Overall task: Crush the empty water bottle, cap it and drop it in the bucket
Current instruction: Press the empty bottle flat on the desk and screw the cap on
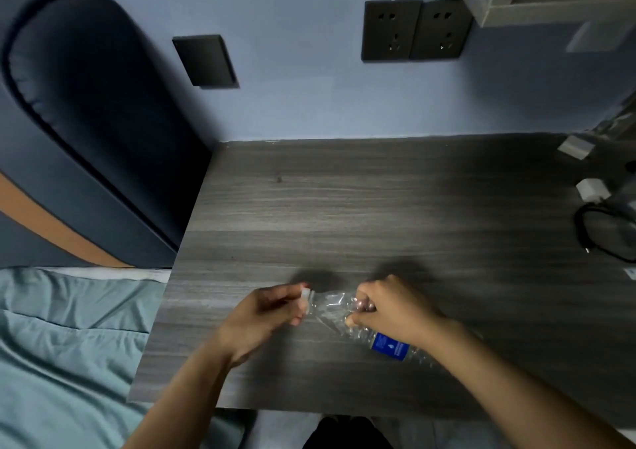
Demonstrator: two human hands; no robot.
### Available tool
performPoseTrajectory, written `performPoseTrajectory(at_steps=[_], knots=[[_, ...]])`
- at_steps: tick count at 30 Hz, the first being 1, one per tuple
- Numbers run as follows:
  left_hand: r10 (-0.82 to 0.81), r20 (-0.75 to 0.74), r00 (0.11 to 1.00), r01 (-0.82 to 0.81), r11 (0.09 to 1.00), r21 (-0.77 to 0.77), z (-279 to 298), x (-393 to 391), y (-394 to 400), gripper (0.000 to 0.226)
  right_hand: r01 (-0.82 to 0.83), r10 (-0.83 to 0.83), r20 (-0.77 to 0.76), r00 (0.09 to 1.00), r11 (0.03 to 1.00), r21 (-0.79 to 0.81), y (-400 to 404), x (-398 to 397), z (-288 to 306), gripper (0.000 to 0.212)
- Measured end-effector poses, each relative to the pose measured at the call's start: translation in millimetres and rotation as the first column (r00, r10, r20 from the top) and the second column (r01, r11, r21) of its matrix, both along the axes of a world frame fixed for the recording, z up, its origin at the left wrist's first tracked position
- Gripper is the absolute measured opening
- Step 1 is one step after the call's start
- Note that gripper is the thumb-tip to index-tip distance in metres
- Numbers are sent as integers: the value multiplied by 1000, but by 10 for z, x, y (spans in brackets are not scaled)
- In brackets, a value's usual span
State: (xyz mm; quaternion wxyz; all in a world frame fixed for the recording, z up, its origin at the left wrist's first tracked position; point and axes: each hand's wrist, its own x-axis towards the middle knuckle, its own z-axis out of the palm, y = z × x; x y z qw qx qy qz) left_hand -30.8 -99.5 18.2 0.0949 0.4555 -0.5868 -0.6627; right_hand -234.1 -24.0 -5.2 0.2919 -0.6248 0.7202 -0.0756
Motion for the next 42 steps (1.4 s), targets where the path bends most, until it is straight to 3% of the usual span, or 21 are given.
performPoseTrajectory(at_steps=[4, 8, 16, 21, 25, 33, 39, 42], knots=[[-56, 28, 998, 56, 998, -1, 87, -48, -28, 16, -19, 19, -1, 1000, 1000, -16, 8, 50, -2, 31], [1, -7, 1000, -1, 1000, -17, 92, -43, -2, 10, -18, 19, 35, 999, 1000, -19, 5, 9, 24, 30], [-69, -57, 996, 64, 994, -93, 124, 9, 4, 38, -45, -1, 309, 951, 989, 141, -8, -54, 37, 28], [35, -23, 999, -35, 999, 21, 72, 32, -28, 26, -24, 18, 134, 991, 999, 48, -11, -32, 44, 27], [14, -3, 1000, -13, 995, 103, 69, 6, -35, 15, -47, 49, 48, 998, 998, -40, 5, -3, 47, 31], [-108, 51, 993, 115, 979, -168, 28, 17, -5, 17, -40, 37, 163, 986, 999, 16, 0, -42, 34, 26], [-52, -28, 998, 47, 989, -140, -51, 11, 18, 13, -56, 30, 244, 969, 994, 98, -41, -58, 56, 29], [-22, -63, 998, 16, 996, -86, -61, 5, 44, 22, -34, -4, 287, 958, 991, 128, -28, -49, 72, 20]])
